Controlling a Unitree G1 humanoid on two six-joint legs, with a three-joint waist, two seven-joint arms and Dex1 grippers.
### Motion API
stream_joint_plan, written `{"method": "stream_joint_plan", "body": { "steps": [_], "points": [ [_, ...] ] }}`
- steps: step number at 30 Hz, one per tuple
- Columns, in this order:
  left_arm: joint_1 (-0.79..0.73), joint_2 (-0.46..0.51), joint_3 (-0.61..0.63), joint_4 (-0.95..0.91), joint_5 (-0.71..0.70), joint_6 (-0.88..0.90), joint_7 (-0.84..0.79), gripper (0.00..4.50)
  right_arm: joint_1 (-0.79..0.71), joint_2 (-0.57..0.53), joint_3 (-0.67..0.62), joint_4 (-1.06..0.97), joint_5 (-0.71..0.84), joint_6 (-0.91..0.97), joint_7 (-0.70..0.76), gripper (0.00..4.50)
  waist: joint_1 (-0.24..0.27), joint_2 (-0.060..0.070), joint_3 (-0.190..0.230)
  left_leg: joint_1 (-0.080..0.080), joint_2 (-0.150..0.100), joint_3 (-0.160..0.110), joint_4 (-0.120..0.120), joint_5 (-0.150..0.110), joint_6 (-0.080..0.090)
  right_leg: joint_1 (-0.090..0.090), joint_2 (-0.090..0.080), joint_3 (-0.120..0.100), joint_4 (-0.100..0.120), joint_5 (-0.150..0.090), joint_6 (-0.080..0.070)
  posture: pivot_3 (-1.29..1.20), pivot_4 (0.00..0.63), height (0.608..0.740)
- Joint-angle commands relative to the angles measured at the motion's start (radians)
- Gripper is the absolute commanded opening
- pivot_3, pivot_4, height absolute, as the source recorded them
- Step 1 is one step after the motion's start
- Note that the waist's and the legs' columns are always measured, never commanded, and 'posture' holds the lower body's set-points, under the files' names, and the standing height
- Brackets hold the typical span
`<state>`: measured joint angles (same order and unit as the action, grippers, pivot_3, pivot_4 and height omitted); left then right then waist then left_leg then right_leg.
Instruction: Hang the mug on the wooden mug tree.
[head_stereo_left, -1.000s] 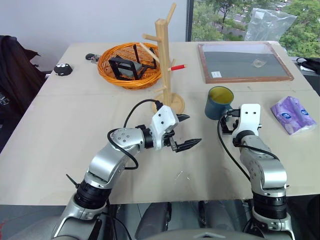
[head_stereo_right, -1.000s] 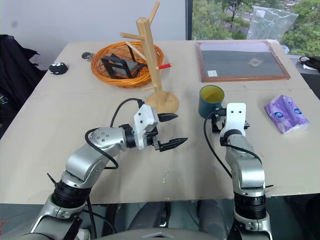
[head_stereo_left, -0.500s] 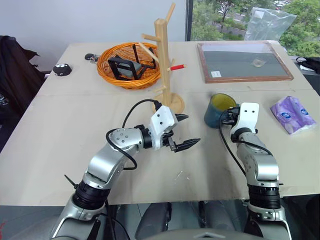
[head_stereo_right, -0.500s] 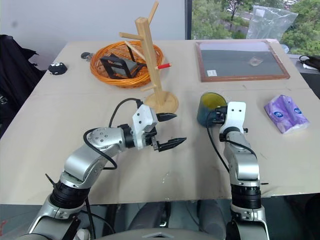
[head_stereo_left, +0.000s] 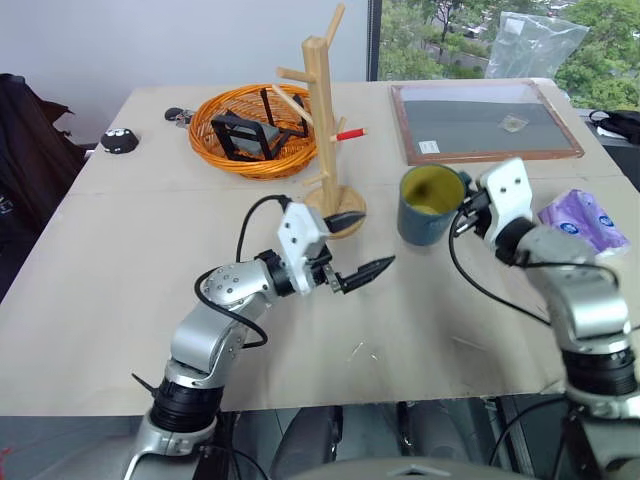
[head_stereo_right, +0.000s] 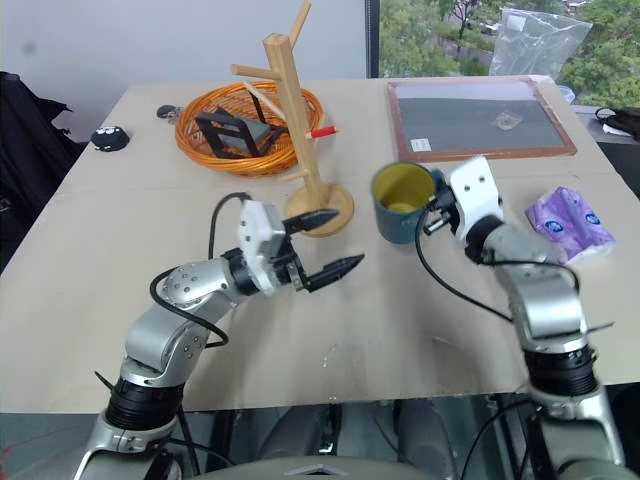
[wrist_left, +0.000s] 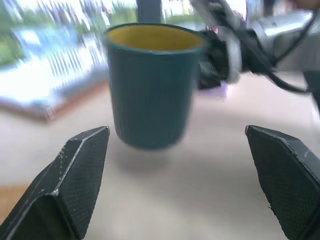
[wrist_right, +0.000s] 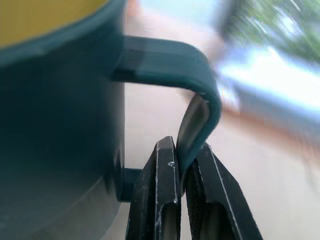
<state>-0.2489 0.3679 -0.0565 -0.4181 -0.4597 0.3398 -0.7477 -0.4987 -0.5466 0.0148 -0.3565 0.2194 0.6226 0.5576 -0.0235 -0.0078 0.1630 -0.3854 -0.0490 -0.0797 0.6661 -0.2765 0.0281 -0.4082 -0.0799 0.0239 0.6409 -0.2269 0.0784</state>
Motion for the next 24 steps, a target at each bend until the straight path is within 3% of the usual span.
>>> {"method": "stream_joint_plan", "body": {
  "steps": [1,5,10,14,19,24],
  "points": [
    [0.029,-0.052,0.075,-0.013,-0.032,-0.09,0.051,4.5,-0.116,-0.095,0.027,0.024,0.063,-0.075,0.225,0.11,0.002,0.0,0.0,0.0,0.0,0.0,0.0,0.0,0.0,0.0,0.0,0.0,0.0,0.0,0.0,0.0,0.15,0.74],
    [0.079,-0.141,0.095,-0.076,-0.009,-0.162,0.156,4.5,-0.429,-0.146,0.149,0.406,-0.027,-0.335,0.49,0.11,0.002,-0.002,0.001,0.0,-0.001,0.003,0.002,0.0,0.0,0.001,-0.001,0.002,-0.001,0.0,0.0,0.0,0.15,0.74],
    [0.127,-0.191,0.089,-0.137,0.021,-0.205,0.243,4.5,-0.709,-0.071,0.223,0.9,-0.126,-0.655,0.646,0.11,0.01,-0.004,0.002,0.0,-0.001,0.001,0.001,0.001,-0.002,0.0,-0.002,0.0,-0.001,0.0,0.0,0.0,0.15,0.74],
    [0.174,-0.185,0.068,-0.176,0.056,-0.228,0.27,4.5,-0.853,-0.01,0.253,1.183,-0.184,-0.826,0.743,0.11,0.008,-0.004,0.002,-0.004,-0.001,0.002,-0.001,0.001,-0.002,-0.004,-0.002,0.001,-0.003,0.0,0.0,0.0,0.15,0.74],
    [0.217,-0.193,0.056,-0.199,0.091,-0.256,0.312,4.5,-0.964,0.059,0.279,1.389,-0.264,-0.944,0.771,0.11,0.008,-0.004,0.002,-0.012,-0.001,0.001,-0.001,0.001,-0.003,-0.012,-0.003,0.001,-0.004,0.001,0.0,0.0,0.15,0.74],
    [0.241,-0.194,0.04,-0.207,0.115,-0.279,0.335,4.5,-1.04,0.12,0.266,1.472,-0.293,-0.972,0.77,0.11,0.006,-0.003,0.003,-0.012,-0.001,0.001,0.0,0.001,-0.003,-0.012,-0.003,0.001,-0.002,0.001,-0.001,0.0,0.15,0.74]
  ]
}}
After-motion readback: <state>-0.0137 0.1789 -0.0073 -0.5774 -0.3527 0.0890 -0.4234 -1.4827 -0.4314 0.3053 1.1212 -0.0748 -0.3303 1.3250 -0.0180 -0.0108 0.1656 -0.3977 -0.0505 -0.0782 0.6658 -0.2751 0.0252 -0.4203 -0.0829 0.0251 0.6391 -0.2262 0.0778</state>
